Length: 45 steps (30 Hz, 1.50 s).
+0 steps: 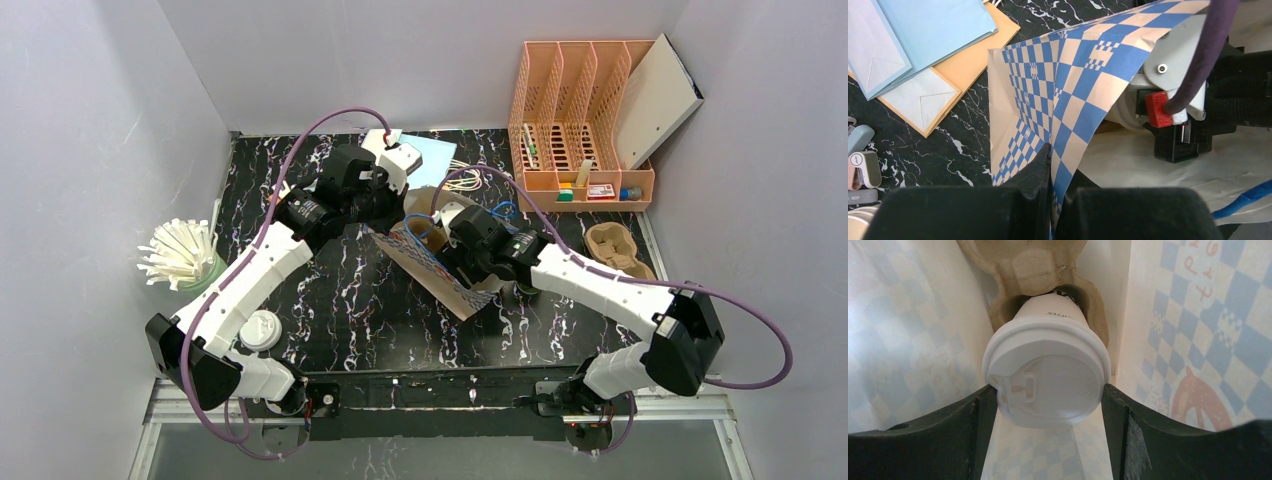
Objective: Pack the takeout coffee
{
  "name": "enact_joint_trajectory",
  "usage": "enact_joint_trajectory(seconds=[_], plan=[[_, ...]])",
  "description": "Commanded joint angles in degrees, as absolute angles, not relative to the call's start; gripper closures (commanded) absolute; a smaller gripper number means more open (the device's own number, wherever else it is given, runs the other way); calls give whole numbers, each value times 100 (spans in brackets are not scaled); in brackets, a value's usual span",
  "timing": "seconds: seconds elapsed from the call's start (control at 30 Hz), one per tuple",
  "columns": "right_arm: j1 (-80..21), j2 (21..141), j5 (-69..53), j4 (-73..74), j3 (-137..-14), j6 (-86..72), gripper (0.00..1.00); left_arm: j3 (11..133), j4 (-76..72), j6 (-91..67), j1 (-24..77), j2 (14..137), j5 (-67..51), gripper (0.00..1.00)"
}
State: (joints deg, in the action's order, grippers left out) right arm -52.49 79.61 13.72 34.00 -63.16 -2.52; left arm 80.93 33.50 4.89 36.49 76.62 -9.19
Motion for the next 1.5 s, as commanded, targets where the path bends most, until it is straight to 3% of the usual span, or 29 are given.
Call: enact_joint_trajectory(seconds=[0.0, 0.33, 0.5, 1.2, 1.47], plan=[[-5257, 8386, 780, 3443, -6391, -343, 75, 8073, 3334, 395, 3685, 7550, -1265, 100], [-5238, 8853, 629, 3669, -6873, -336, 75, 7971, 3379, 314, 3679, 7455, -1178, 100], [-5212, 9013, 383, 4413, -7396, -451, 75, 8134, 3572, 47, 3674, 7550, -603, 100], [-5203, 9481, 421, 6629, -8740, -1206, 73, 8201, 3541, -854, 3504, 7601, -495, 100], [-5212, 9534, 498, 6698, -8743, -1143, 73, 8336, 3665, -955, 3067, 7759, -739, 85]])
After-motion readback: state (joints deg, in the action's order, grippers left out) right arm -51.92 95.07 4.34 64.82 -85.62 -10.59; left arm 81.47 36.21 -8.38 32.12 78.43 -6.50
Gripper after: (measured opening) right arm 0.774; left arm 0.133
